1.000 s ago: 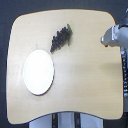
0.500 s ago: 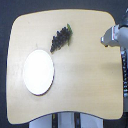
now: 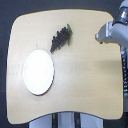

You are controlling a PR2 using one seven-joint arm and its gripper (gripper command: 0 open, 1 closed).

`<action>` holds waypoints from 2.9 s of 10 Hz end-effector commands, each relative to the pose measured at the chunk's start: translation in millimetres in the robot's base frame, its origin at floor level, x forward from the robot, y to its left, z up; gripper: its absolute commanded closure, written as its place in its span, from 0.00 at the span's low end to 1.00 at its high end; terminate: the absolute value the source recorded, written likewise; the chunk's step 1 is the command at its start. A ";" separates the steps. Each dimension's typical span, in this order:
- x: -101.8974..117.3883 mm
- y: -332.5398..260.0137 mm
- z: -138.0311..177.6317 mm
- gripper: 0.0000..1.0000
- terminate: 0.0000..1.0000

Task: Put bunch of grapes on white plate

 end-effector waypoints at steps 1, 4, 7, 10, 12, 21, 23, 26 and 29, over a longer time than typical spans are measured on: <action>40.6 84.9 -15.2 0.00 0.00; 63.0 139.9 -32.4 0.00 0.00; 90.6 175.8 -55.0 0.00 0.00; 101.0 204.3 -82.6 0.00 0.00; 101.8 228.5 -101.6 0.00 0.00; 104.5 251.5 -168.3 0.00 0.00; 102.5 246.7 -168.6 0.00 0.00; 88.3 238.4 -178.1 0.00 0.00; 82.1 230.6 -186.7 0.00 0.00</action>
